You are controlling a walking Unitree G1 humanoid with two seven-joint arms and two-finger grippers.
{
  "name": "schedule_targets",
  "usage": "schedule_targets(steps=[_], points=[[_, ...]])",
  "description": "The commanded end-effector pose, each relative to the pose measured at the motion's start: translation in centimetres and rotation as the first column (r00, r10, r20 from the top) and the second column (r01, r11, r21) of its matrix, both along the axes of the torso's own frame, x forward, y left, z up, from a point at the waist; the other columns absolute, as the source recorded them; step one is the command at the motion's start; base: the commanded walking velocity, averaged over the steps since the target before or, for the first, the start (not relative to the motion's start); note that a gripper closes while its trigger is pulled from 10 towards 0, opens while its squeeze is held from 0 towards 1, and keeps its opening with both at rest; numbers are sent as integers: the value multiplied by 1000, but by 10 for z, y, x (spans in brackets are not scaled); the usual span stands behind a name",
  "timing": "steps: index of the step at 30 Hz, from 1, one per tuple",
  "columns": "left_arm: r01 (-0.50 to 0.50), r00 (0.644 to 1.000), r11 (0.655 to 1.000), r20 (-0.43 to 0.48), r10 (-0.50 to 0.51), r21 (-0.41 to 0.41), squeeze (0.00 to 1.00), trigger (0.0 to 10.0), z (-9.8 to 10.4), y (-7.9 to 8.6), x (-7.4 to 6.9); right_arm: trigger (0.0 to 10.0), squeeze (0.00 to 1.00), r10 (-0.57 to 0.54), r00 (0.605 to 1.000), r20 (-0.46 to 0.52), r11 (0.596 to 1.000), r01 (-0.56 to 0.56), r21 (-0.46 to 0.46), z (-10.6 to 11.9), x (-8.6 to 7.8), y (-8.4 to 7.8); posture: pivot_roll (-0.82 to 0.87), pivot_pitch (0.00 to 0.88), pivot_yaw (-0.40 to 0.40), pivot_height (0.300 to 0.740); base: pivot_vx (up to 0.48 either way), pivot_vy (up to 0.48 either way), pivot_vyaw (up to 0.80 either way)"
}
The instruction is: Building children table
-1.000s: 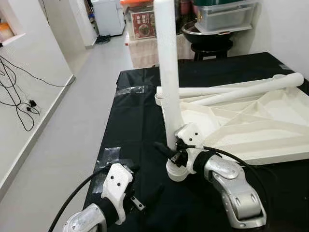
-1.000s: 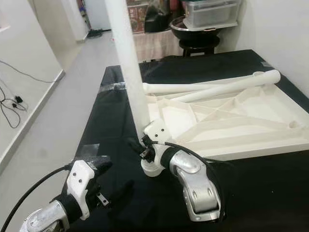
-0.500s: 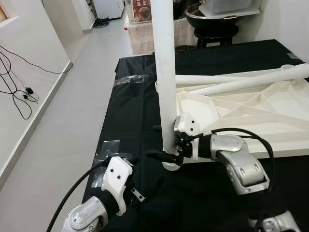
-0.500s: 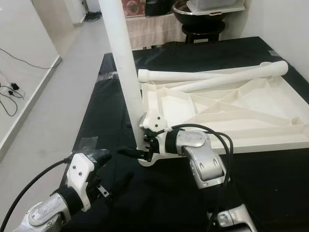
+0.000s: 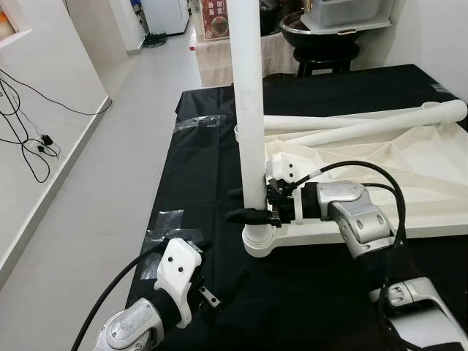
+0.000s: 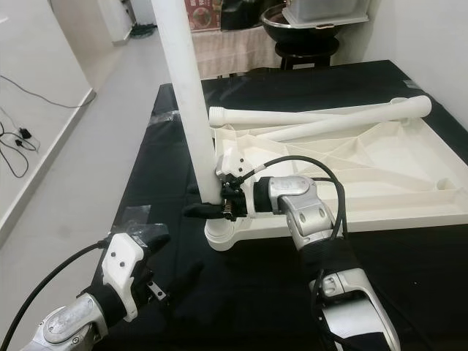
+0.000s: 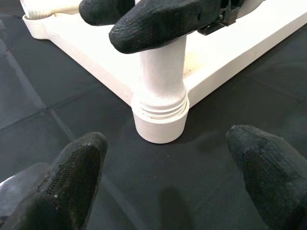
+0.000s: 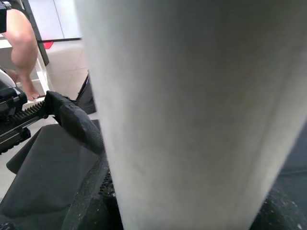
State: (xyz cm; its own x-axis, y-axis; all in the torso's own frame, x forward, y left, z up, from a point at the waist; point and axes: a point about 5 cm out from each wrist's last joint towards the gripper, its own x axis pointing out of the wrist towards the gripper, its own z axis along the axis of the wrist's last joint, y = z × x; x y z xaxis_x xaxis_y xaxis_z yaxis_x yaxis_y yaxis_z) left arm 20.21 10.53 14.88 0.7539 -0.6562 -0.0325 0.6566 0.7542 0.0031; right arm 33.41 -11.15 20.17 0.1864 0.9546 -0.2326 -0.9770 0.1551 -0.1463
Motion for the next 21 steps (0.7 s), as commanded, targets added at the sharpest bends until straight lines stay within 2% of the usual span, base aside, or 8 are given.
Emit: schedule_targets(steps=[1,4,6,11,13,14,15,21], points=[[-9,1000,1000,-26,9,13,0,10000,-5,1,-1,0,0,55,998,-31,998,-56,-11,-13,-8,8,106,132,92,740,0,0,0],[-8,1000,1000,-26,8,12,0,10000,-5,1,-1,0,0,8,1000,-20,1000,-8,-1,-14,-10,3,96,136,91,740,0,0,0],[-6,1000,1000,-25,6,13,0,10000,-5,3,-1,0,0,-288,958,-2,958,288,5,-29,-16,-3,77,136,85,740,0,0,0],[-6,1000,1000,-25,6,14,0,10000,-5,3,-1,0,0,-410,912,2,912,410,-10,-36,-19,-4,77,136,85,740,0,0,0],[-5,1000,1000,-22,5,18,0,10000,-3,6,1,0,0,-706,708,6,708,706,-4,-57,-44,5,62,143,106,740,0,0,0],[-5,1000,1000,-22,5,18,0,10000,-3,6,1,0,0,-706,708,6,708,706,-4,-57,-44,5,62,143,106,740,0,0,0],[-4,1000,1000,-20,4,20,0,10000,-3,6,1,0,0,-771,637,7,637,771,10,-57,-44,3,62,140,108,740,0,0,0],[-8,1000,1000,-19,8,23,0,10000,-3,6,2,0,0,-788,615,23,616,787,26,-51,-31,3,72,137,93,740,0,0,0]])
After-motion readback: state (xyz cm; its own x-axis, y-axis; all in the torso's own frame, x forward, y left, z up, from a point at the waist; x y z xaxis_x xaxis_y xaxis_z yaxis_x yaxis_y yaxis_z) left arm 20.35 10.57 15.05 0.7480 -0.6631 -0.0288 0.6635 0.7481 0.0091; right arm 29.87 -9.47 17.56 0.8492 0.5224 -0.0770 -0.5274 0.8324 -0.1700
